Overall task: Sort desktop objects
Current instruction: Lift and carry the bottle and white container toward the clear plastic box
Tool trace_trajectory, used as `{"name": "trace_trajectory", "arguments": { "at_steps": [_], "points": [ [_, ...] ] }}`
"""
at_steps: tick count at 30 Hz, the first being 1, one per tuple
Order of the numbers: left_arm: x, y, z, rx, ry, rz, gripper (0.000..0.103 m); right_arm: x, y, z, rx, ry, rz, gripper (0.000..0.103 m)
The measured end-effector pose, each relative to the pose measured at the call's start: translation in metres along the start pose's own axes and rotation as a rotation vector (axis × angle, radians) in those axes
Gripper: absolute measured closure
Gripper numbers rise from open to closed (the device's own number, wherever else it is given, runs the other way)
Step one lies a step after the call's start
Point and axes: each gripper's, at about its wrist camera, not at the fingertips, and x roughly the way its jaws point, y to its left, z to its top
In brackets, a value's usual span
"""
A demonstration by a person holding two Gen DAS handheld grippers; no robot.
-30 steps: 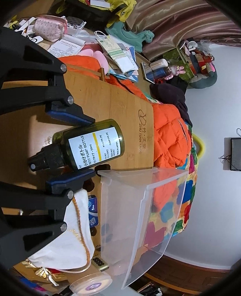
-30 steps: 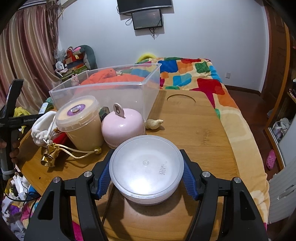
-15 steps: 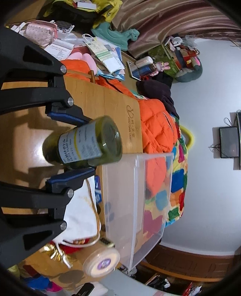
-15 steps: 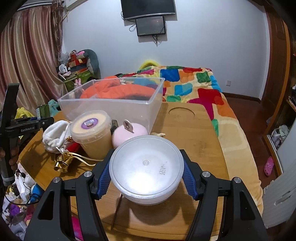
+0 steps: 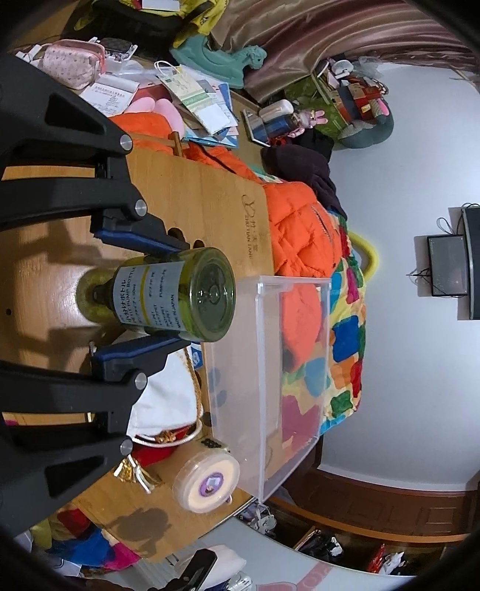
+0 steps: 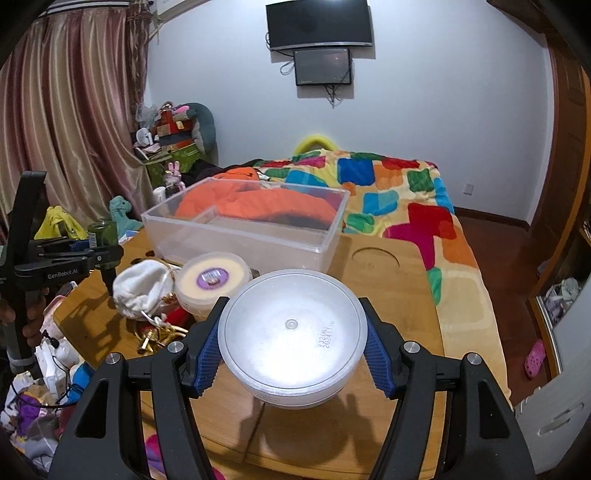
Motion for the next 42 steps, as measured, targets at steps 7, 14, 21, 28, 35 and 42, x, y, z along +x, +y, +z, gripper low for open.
{"name": "trace_trajectory", "arguments": {
  "at_steps": [7, 14, 21, 28, 35, 42],
  "points": [
    [-0.012, -0.006, 0.013, 0.023, -0.026, -0.005, 0.062, -0.001, 0.005, 0.02, -0.037, -0.018, 0.019, 0.041],
    [-0.019, -0.009, 0.029, 0.045, -0.051, -0.013, 0.062, 0.0, 0.009, 0.041, -0.067, -0.031, 0.042, 0.041],
    [-0.021, -0.006, 0.048, 0.058, -0.06, -0.023, 0.062, 0.008, 0.009, 0.063, -0.092, -0.03, 0.063, 0.041],
    [-0.012, -0.002, 0.071, 0.042, -0.048, -0.068, 0.062, 0.022, 0.009, 0.085, -0.108, -0.027, 0.086, 0.041],
    [0.0, -0.004, 0.093, 0.051, -0.05, -0.078, 0.062, 0.042, 0.009, 0.105, -0.133, -0.009, 0.111, 0.041],
    [0.021, -0.009, 0.111, 0.06, -0.024, -0.105, 0.062, 0.068, 0.006, 0.12, -0.135, 0.034, 0.126, 0.041]
  ]
}}
